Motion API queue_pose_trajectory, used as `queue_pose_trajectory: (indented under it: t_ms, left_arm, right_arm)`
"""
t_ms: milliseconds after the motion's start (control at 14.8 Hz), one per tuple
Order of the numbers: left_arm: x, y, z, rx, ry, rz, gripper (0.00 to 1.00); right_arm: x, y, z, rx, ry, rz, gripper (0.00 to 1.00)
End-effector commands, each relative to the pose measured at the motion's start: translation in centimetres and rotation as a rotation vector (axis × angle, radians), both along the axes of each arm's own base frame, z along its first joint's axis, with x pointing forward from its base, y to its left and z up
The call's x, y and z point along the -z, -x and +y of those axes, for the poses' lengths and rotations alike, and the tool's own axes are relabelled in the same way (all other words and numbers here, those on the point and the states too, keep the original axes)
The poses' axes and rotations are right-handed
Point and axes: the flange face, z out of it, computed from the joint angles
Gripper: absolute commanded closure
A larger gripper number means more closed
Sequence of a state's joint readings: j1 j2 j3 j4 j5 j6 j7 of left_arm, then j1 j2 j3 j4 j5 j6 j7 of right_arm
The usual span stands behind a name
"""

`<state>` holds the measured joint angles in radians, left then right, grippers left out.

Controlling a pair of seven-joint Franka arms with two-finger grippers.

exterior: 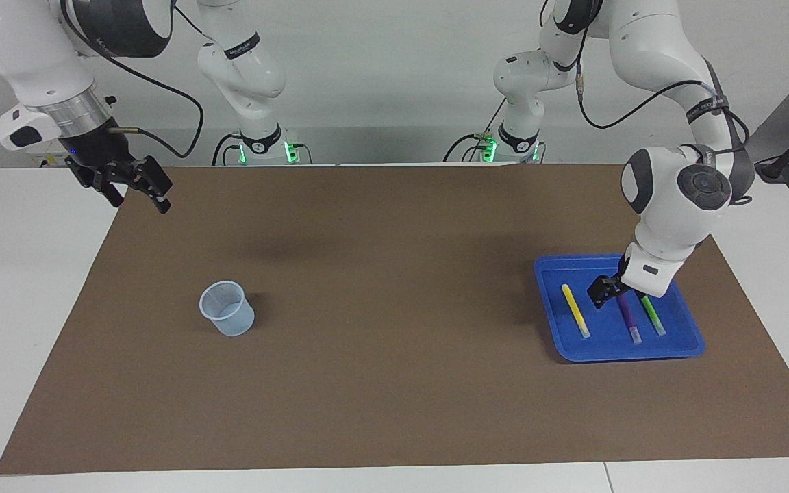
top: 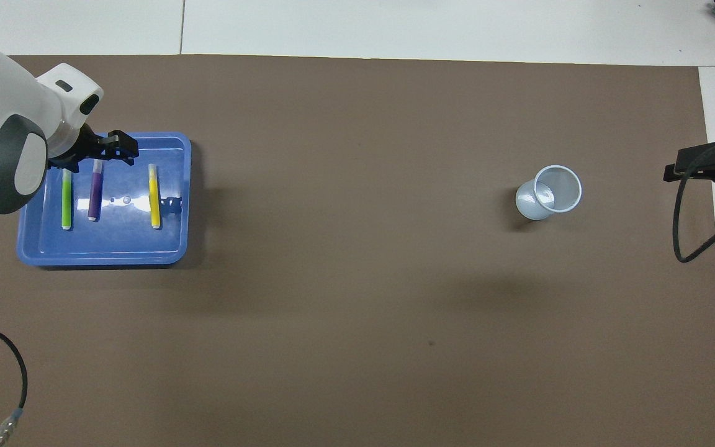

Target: Right arm passes pens to left for tray arrangement

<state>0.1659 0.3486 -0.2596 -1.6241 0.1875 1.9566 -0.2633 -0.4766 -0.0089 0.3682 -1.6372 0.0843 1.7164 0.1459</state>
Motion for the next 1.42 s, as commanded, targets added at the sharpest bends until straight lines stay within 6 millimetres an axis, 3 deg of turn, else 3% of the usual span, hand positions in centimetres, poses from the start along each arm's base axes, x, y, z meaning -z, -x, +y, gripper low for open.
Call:
queue_pose_trajectory:
  t_ms: [0, 474, 678, 881, 1017, 1152, 1355]
  left_arm:
    - [-3.3, 1.9, 0.0, -0.014, 0.009, 0.034, 0.0]
    - [-13.2, 7.4, -0.2, -0.074, 0.065, 0.043, 0.0]
    - [-16.6, 9.6, -0.7, -0.072, 0.062, 0.034, 0.0]
    - [-18.7, 11.3, -1.5, -0.06, 0.07, 0.041, 0.0]
    - [-19.0, 11.6, -4.2, -0.022, 0.088, 0.034, 0.0]
    - [-19.2, 11.7, -3.7, -0.029, 0.094, 0.034, 0.0]
    - [-19.4, 11.9, -4.3, -0.011, 0.103, 0.033, 0.0]
  right_arm:
    - [-0.2, 0.8, 0.1, -0.023, 0.001, 0.011, 0.0]
    - [0.7, 1.1, 1.7, -0.081, 0.017, 0.049, 0.0]
    - [0.8, 0.9, 4.6, -0.083, 0.015, 0.052, 0.0]
    - [1.0, 0.7, 6.0, -0.099, 0.014, 0.051, 0.0]
    - [1.1, 0.8, 6.4, -0.14, 0.027, 0.06, 0.0]
    - [1.4, 1.0, 8.0, -0.225, 0.105, 0.085, 0.0]
    - [1.6, 1.8, 8.1, -0.231, 0.116, 0.132, 0.0]
